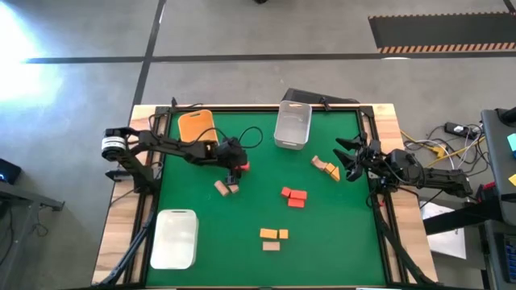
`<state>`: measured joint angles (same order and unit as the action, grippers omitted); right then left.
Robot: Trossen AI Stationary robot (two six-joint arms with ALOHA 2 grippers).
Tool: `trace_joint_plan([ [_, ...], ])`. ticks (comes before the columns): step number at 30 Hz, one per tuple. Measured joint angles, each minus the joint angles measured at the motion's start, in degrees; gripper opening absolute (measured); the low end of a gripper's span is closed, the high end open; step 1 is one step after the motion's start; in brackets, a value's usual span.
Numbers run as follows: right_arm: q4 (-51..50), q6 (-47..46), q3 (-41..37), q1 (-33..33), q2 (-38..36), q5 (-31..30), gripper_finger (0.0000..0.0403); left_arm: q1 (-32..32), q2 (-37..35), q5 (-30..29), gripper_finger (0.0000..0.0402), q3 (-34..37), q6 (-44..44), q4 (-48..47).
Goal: Sort & place blocks by color
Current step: Put the orange block into the white bin
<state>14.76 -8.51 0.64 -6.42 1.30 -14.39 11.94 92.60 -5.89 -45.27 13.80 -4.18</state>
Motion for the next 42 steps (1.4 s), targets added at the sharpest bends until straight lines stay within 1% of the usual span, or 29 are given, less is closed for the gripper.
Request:
trace_joint_plan([
  [5,0.00,-0.02,0.00,0.00,0.00,0.00,0.0219,-0.02,0.02,0.02,0.0177,0.58,-0.04,0.36],
  [13,0.00,0.13,0.00,0.00,0.00,0.00,0.0219,-0.02,0.02,1.27,0.0108,0.56,-0.10,0.58],
  [19,0.00,0.17,0.00,0.00,0.01,0.00,0.0219,-0.14,-0.25,1.22,0.0076,-0.08,-0.13,0.87],
  [26,-0.02,0.17,0.00,0.00,0.00,-0.01,0.0219,-1.37,-4.51,1.25,0.0009,-2.44,-0.15,0.84],
  [27,0.00,0.17,0.00,0.02,0.00,-0.02,0.0219,-1.55,-5.16,1.25,0.0004,-2.50,-0.15,0.49],
  [34,-1.51,0.18,0.02,0.00,0.11,-0.04,0.0219,-2.14,-8.74,1.32,0.0008,-1.98,-3.37,0.61],
  [36,-1.45,0.17,0.01,0.00,0.11,-0.17,0.0219,-2.05,-8.74,2.67,0.0016,-1.48,-4.55,0.29],
  [39,-1.42,0.21,0.00,0.02,0.11,-0.17,0.0219,-1.90,-8.42,5.05,0.0049,-1.14,-6.93,0.52],
  [42,-1.40,0.52,0.01,0.01,0.11,-0.20,0.0219,-1.90,-8.41,5.33,0.0103,-0.66,-7.92,0.32],
])
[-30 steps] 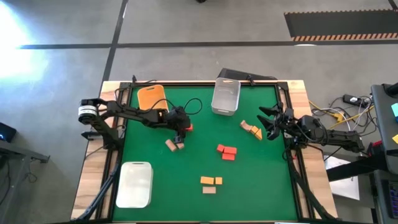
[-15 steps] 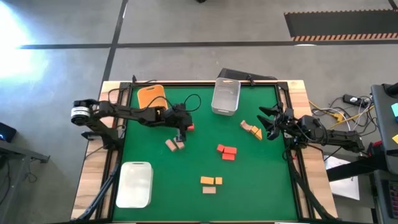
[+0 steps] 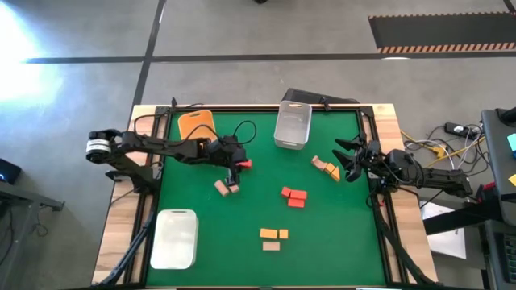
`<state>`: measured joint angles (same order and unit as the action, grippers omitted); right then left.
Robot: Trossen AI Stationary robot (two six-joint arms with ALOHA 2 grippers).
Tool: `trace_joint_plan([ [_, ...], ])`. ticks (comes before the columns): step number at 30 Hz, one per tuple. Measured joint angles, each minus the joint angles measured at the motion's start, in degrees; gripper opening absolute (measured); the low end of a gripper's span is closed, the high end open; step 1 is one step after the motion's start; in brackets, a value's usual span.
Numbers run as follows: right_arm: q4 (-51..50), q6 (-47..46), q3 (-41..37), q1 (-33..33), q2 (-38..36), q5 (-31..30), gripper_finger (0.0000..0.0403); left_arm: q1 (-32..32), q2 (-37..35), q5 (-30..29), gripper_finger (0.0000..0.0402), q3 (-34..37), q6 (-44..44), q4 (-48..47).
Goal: Sort & place blocks by color
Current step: Put the orange block into the white bin
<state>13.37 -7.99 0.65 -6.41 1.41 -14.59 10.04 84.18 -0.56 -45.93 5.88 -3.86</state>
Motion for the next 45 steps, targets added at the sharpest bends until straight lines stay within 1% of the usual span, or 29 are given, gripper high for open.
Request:
trace_joint_plan([
  [2,0.11,0.03,0.01,0.01,0.00,0.00,0.0219,0.00,0.00,-0.29,0.0147,0.15,0.26,0.26],
  [5,0.00,0.23,0.01,0.01,0.02,-0.02,0.0219,0.00,0.00,-3.52,0.0213,0.32,0.30,0.60],
  [8,0.02,0.42,0.01,0.01,0.15,-0.02,0.0219,0.02,1.65,-5.11,0.0265,0.67,0.36,2.64],
  [11,-0.06,0.53,0.02,0.00,0.16,-0.02,0.0219,0.00,4.38,-5.16,0.0294,0.95,0.46,3.74],
  [15,-0.38,0.55,0.02,0.01,0.49,-0.18,0.0219,0.07,9.52,-5.21,0.0300,0.85,1.60,3.85],
  [21,-1.01,0.36,0.02,0.00,1.15,-0.52,0.0219,0.12,14.77,-5.20,0.0299,-0.71,1.98,4.24],
  [25,-1.14,-0.69,0.02,0.01,1.44,-0.52,0.0219,0.10,14.75,-5.08,0.0272,-1.03,1.96,3.89],
  [28,-1.18,-0.95,0.02,0.01,1.42,-0.52,0.0219,0.07,14.05,-5.19,0.0227,-0.81,1.57,3.50],
  [33,-1.16,0.37,0.02,-0.01,1.40,-0.57,0.0219,0.13,13.52,-6.01,0.0115,-0.69,0.50,2.92],
  [36,-1.10,1.51,0.02,0.01,1.40,-0.55,0.0219,-0.49,13.29,-5.99,0.0116,-2.05,0.36,2.42],
  [40,-1.09,3.64,0.02,-0.01,1.40,-0.52,0.0219,-3.38,9.92,-6.50,0.0116,-7.71,-2.41,-3.81],
  [45,-0.90,6.11,0.02,0.01,1.31,-0.51,0.0219,-11.51,5.61,-11.89,0.0116,-17.14,-7.32,-12.98],
])
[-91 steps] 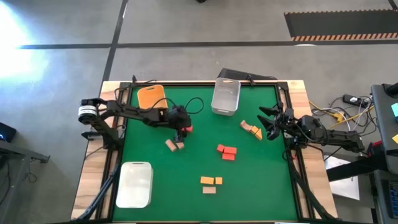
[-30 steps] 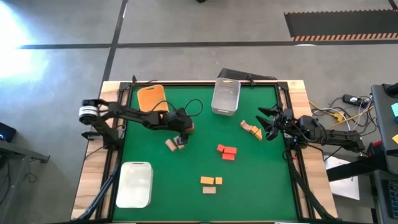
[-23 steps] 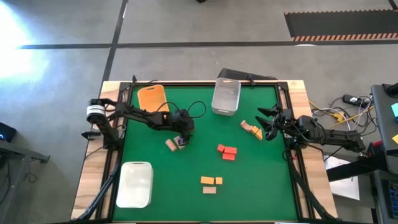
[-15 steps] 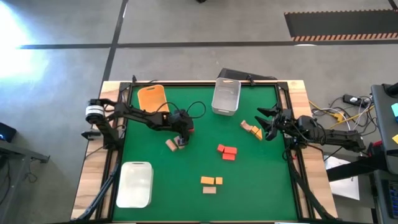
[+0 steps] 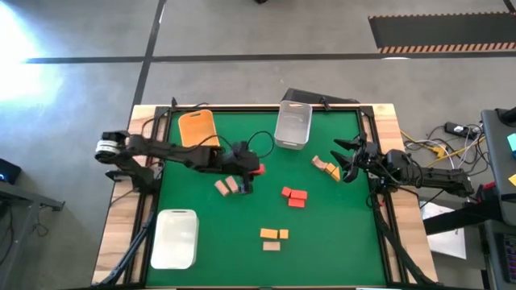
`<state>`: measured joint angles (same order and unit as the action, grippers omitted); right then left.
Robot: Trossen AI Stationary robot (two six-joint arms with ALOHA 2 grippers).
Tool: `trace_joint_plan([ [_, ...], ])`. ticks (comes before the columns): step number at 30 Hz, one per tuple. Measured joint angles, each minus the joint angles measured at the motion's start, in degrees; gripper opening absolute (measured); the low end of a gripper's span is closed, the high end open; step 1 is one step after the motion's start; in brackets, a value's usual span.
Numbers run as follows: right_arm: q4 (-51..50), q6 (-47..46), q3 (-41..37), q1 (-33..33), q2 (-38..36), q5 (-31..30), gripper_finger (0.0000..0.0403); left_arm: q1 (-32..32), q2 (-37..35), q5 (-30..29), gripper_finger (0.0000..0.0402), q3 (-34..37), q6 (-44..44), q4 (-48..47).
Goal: Sort & place blocks by color
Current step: Put the orange block into the white bin
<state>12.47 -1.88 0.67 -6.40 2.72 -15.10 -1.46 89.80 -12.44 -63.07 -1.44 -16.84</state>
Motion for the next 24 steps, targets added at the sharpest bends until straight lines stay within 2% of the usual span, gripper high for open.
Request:
trace_joint_plan([
  [3,0.24,2.83,0.00,-0.02,0.00,-0.04,0.0219,-5.95,-1.93,-1.33,0.0116,-4.91,-8.81,-5.95],
  [8,0.21,4.27,0.00,-0.01,0.01,-0.33,0.0219,-18.29,-4.45,-1.17,0.0116,-10.46,-32.41,-21.62],
  [11,0.14,3.98,0.00,-0.02,0.04,-0.54,0.0219,-27.04,-5.76,-1.49,0.0116,-11.39,-45.91,-31.34],
  [14,0.01,3.40,0.00,-0.02,0.11,-0.57,0.0219,-35.41,-6.25,-2.61,0.0116,-11.34,-63.35,-40.47],
  [18,0.02,3.41,0.00,-0.02,0.09,-1.57,0.0219,-44.71,-5.96,-1.10,0.0116,-11.25,-84.19,-52.66],
  [21,0.04,3.00,0.00,0.00,0.09,-1.55,0.0219,-48.75,-5.83,-0.62,0.0127,-11.23,-95.48,-59.01],
  [24,0.04,1.97,0.00,-0.01,0.09,-1.55,0.0219,-50.05,-5.86,0.34,0.0133,-11.21,-101.94,-61.57],
])
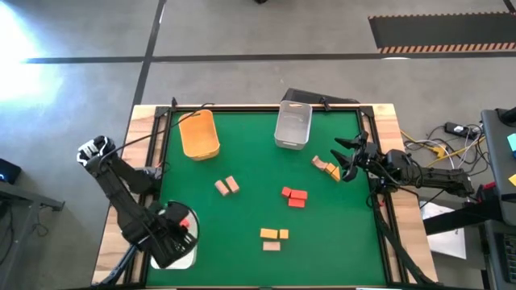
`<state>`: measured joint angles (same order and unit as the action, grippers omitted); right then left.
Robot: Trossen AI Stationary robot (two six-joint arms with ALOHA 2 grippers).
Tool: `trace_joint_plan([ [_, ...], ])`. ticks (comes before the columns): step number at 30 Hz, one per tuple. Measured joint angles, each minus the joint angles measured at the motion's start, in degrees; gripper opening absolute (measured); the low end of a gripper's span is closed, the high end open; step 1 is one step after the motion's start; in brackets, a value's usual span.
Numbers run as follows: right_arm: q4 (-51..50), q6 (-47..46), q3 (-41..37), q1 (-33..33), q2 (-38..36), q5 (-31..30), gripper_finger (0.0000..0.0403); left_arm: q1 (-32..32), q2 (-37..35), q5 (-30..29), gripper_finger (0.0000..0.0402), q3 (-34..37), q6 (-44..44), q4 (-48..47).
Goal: Sort & place blocks by color
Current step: Put the orange block into the white bin
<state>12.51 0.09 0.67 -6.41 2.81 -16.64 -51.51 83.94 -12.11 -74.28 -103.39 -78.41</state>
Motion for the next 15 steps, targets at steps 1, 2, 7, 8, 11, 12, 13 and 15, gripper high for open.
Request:
trace_joint_plan([
  [1,0.00,-0.05,0.00,-0.01,0.01,0.00,0.0219,-0.31,0.00,1.07,0.0134,0.18,-1.37,-0.36],
  [2,0.01,-0.02,0.00,0.01,0.02,0.00,0.0219,-0.49,0.00,2.38,0.0135,0.52,-2.52,-0.31],
  [7,0.06,1.60,0.00,0.01,0.00,0.00,0.0219,-0.52,0.00,7.81,0.0137,3.69,-9.14,0.17],
  [8,0.10,2.01,0.00,0.01,0.00,0.00,0.0219,-0.50,0.02,8.28,0.0137,4.31,-10.59,0.27],
  [11,0.23,2.74,0.00,0.00,0.00,0.00,0.0219,-0.51,0.02,8.44,0.0138,5.51,-13.14,1.96],
  [12,0.35,3.14,0.00,0.00,0.00,0.00,0.0219,-0.50,0.02,8.46,0.0139,5.86,-13.32,2.90],
  [13,0.68,3.69,0.00,0.00,0.00,-0.01,0.0219,-0.50,0.02,8.47,0.0139,6.20,-13.37,4.11],
  [15,1.93,4.37,0.00,0.01,-0.01,0.00,0.0219,-0.50,0.02,8.47,0.0139,6.82,-13.41,7.05],
])
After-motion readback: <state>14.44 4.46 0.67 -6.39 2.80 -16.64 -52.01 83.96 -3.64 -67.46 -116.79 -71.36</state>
